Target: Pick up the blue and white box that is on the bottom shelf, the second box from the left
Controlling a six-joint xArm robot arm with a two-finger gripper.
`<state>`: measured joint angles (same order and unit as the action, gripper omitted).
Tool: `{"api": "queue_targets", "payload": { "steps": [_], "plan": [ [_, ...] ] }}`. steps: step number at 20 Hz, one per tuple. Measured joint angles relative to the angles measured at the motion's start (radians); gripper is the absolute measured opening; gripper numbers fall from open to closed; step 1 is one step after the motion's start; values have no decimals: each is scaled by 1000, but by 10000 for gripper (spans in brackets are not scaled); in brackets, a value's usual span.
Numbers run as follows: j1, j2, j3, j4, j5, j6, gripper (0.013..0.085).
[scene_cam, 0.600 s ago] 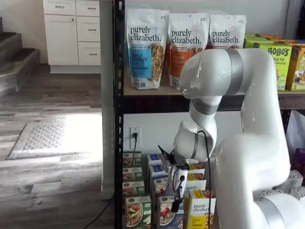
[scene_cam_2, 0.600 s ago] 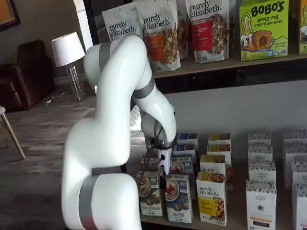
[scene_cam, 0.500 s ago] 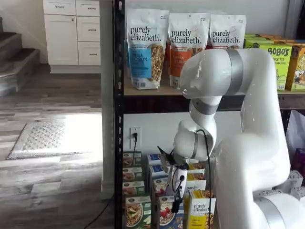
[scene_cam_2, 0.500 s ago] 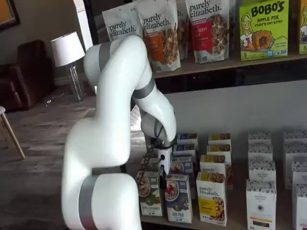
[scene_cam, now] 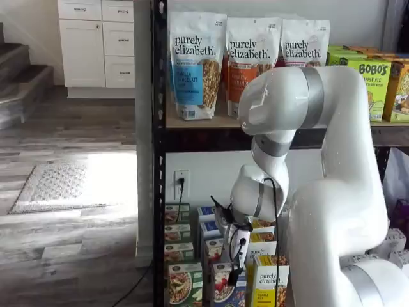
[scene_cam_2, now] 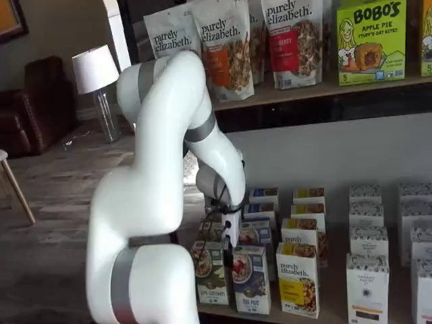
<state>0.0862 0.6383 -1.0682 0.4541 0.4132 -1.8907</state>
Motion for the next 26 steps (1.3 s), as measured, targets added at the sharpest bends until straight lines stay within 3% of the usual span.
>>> {"api": "queue_targets", "payload": {
  "steps": [16, 26],
  "plan": [
    [-42, 138, -164, 58, 9, -87, 850],
    [-60, 223, -281, -3, 31, -45, 850]
  ]
}}
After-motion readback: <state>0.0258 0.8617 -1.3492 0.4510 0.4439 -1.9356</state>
